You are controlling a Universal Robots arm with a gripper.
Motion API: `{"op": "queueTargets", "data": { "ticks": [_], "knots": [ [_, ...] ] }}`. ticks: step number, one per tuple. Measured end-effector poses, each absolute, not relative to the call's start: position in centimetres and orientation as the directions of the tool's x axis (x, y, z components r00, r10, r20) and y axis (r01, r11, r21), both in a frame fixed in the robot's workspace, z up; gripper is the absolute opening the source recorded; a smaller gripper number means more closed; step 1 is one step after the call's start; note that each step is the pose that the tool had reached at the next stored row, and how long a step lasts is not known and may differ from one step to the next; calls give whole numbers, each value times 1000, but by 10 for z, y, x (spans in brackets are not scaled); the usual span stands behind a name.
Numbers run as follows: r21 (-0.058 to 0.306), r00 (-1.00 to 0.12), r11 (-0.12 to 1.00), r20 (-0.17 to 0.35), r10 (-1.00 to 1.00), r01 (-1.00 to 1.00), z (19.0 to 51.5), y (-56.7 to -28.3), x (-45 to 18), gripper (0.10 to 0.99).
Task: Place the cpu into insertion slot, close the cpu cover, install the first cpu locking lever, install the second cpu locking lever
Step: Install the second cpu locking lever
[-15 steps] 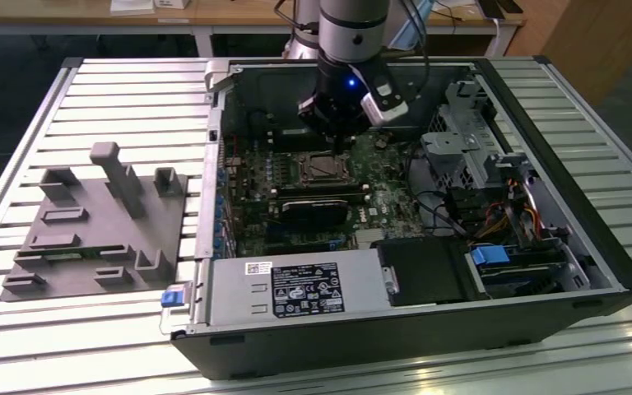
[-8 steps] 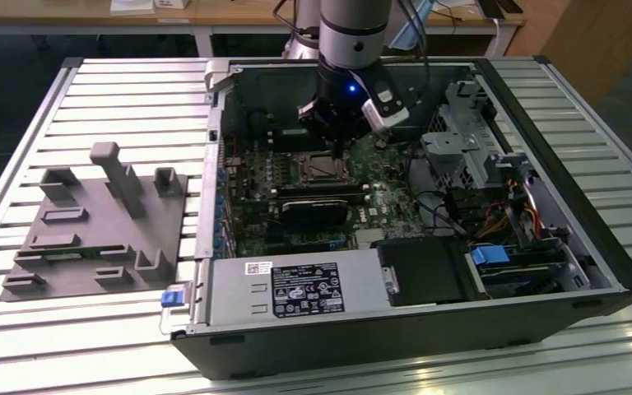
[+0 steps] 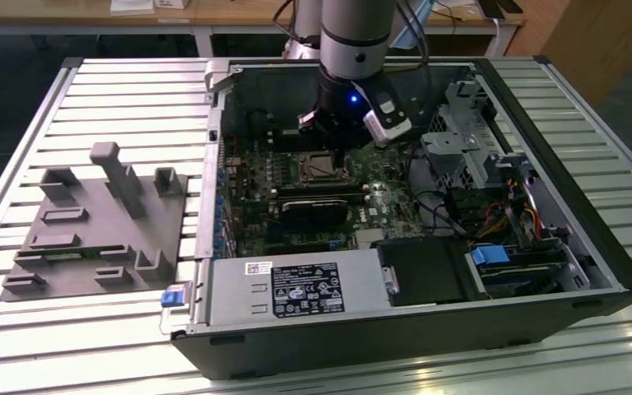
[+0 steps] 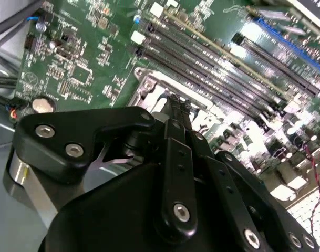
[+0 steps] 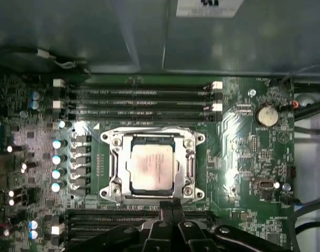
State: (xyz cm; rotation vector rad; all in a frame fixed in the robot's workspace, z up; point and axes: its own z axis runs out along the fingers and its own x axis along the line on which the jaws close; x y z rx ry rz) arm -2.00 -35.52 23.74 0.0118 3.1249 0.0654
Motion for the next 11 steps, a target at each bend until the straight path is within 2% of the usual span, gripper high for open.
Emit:
{"op": "queueTargets", "data": {
  "ticks": [2, 5, 11],
  "knots": [
    [46, -1000, 999, -15, 5, 4, 235, -356, -20, 114],
    [71, -1000, 997, -15, 5, 4, 233, -358, -20, 114],
    [74, -1000, 997, -15, 5, 4, 230, -369, -21, 114]
  ]
}}
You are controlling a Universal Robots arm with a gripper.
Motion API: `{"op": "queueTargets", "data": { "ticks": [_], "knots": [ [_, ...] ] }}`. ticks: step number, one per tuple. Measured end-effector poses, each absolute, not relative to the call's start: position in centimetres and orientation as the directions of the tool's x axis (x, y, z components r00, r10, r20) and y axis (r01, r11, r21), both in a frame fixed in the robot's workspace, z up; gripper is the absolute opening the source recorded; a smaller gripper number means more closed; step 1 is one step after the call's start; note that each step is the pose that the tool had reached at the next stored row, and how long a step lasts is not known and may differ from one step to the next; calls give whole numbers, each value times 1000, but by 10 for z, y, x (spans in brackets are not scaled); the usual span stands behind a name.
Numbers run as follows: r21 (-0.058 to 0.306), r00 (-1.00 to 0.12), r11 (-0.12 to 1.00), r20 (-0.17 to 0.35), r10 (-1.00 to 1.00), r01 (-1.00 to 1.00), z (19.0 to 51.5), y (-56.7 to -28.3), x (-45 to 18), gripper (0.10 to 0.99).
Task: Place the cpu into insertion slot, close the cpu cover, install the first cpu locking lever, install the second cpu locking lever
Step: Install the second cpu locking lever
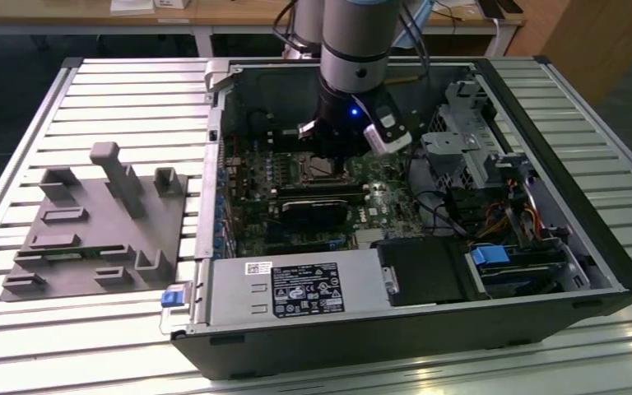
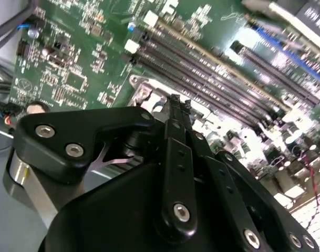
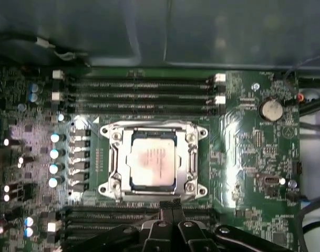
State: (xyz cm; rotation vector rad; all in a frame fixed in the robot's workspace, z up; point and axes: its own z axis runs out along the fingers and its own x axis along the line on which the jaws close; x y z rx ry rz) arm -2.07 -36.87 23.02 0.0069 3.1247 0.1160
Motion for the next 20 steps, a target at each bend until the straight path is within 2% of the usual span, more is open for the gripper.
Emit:
{"op": "queueTargets", "data": {
  "ticks": [17, 20],
  "knots": [
    [81, -1000, 997, -15, 5, 3, 222, -374, -54, 114],
    [94, -1000, 996, -14, 5, 3, 219, -374, -56, 114]
  ]
}}
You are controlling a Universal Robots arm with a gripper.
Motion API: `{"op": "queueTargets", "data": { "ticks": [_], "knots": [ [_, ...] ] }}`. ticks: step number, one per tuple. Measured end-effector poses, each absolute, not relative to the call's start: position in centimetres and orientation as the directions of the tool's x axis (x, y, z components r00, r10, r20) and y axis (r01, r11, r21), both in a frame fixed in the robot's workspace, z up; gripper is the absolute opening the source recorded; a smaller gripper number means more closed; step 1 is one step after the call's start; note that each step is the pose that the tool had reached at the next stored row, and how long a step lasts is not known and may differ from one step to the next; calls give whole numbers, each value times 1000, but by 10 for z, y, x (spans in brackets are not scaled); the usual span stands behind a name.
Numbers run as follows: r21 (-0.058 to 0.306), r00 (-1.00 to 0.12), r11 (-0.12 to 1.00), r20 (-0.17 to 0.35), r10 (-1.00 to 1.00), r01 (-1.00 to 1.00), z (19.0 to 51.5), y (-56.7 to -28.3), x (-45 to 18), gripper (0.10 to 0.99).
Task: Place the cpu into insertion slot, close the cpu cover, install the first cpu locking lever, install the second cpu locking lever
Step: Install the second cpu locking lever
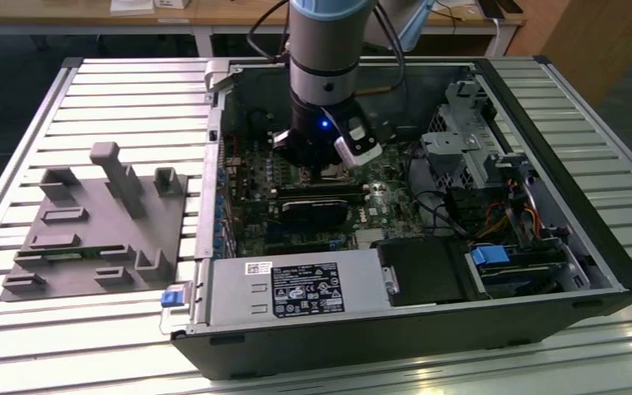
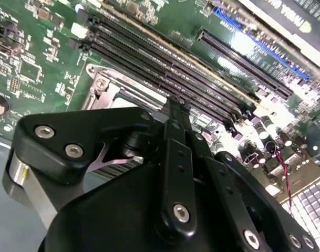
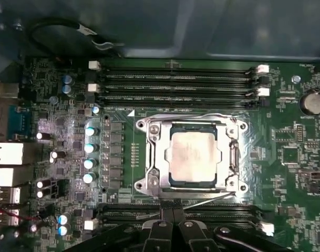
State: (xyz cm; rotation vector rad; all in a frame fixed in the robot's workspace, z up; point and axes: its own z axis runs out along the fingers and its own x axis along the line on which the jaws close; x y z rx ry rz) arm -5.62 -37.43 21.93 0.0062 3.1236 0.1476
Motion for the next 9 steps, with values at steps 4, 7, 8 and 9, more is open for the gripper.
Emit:
{"op": "queueTargets", "data": {
  "ticks": [4, 7, 8, 9],
  "knots": [
    [110, -1000, 994, -14, 5, 3, 216, -376, -57, 114],
    [120, -1000, 993, -14, 5, 3, 216, -380, -59, 114],
    [124, -1000, 992, -14, 5, 3, 216, -382, -59, 114],
    [128, -1000, 992, -14, 5, 3, 216, -383, -60, 114]
  ]
}}
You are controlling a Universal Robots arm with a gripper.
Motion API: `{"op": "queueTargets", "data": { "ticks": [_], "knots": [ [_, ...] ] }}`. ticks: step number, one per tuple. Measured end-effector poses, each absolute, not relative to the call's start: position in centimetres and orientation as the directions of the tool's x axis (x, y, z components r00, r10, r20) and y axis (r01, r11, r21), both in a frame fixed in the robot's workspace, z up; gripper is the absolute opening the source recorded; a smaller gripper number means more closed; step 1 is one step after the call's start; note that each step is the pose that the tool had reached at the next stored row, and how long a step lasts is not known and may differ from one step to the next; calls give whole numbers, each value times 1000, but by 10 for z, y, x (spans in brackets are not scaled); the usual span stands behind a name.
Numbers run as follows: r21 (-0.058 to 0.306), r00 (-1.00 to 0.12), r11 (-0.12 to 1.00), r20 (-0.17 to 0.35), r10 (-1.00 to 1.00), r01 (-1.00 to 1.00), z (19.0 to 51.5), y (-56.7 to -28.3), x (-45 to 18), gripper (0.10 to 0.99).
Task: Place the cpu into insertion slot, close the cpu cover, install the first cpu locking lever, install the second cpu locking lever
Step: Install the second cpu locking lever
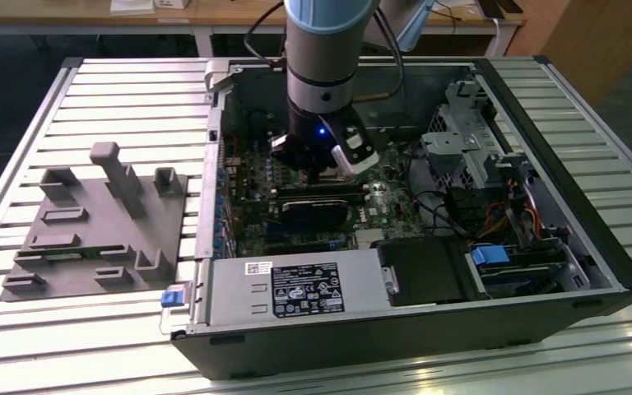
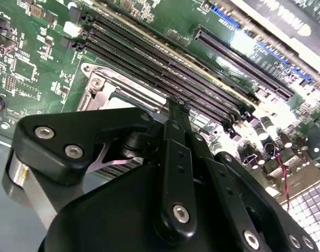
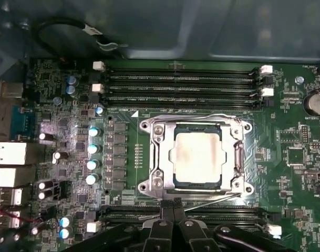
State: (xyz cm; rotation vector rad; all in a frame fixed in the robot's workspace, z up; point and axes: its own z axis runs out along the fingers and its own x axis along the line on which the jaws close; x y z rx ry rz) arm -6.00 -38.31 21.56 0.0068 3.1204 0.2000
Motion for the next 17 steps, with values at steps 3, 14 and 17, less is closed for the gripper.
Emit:
{"op": "queueTargets", "data": {
  "ticks": [3, 14, 17],
  "knots": [
    [134, -1000, 991, -14, 5, 3, 216, -386, -62, 114],
    [147, -1000, 989, -14, 5, 3, 213, -388, -67, 114],
    [148, -1000, 989, -14, 6, 3, 210, -388, -68, 114]
  ]
}}
